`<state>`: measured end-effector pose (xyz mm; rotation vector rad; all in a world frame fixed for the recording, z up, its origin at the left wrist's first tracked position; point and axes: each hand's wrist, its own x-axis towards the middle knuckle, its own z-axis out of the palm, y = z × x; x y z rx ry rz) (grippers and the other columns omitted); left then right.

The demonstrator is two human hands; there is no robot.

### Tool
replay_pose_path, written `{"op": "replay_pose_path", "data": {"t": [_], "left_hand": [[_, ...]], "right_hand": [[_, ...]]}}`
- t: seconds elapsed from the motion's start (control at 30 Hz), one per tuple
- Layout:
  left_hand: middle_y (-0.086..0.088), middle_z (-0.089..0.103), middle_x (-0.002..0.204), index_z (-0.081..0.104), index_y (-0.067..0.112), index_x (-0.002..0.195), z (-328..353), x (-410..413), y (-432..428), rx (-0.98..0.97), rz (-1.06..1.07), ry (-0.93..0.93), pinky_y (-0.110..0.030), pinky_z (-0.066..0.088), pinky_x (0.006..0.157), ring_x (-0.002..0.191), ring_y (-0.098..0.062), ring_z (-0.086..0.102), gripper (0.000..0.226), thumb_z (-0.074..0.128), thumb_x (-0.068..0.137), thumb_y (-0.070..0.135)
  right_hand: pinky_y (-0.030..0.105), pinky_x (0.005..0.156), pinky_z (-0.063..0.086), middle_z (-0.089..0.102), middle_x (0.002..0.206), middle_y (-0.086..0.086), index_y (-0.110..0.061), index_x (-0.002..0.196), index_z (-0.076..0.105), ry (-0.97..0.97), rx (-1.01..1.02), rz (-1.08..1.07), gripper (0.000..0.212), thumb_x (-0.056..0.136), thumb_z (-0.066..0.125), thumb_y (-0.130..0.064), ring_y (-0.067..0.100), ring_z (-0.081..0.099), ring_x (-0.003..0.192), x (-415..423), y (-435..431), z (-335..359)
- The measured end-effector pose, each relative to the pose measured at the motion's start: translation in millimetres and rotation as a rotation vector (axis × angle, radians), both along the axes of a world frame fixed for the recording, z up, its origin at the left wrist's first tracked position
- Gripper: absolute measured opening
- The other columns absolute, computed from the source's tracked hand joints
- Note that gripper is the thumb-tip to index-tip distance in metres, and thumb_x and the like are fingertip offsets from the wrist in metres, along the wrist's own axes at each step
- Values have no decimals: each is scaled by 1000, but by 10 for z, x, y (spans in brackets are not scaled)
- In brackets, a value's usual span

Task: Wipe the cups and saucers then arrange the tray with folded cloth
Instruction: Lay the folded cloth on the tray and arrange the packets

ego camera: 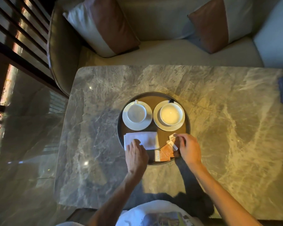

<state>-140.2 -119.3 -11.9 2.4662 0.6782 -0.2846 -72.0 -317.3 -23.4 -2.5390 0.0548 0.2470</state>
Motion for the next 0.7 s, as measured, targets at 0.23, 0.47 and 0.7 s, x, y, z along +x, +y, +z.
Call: {"op": "replay_pose_path", "data": {"t": [0.23,0.47,0.7], "left_hand": [[-11,63,120,50,11,118,26,-61,-678,-311,171,395,-40,47,88,107,-30,62,39,34,102,43],[-10,58,129,43,10,122,-112,105,-879,-381,461,487,-41,47,100,120,-30,59,42,49,98,44],[-9,66,116,37,16,109,-288,56,-1035,-316,578,403,-42,56,85,102,-29,68,29,58,95,27]], "right_hand": [[40,102,47,62,129,11,-13,133,54,407,-97,33,50,90,66,-36,28,56,122,246,-108,-62],[35,94,44,54,125,9,-17,119,48,451,-225,62,60,73,83,-36,28,47,119,142,184,-174],[36,109,34,45,137,14,-14,131,45,543,-320,159,55,85,71,-28,32,42,129,98,322,-241]]}}
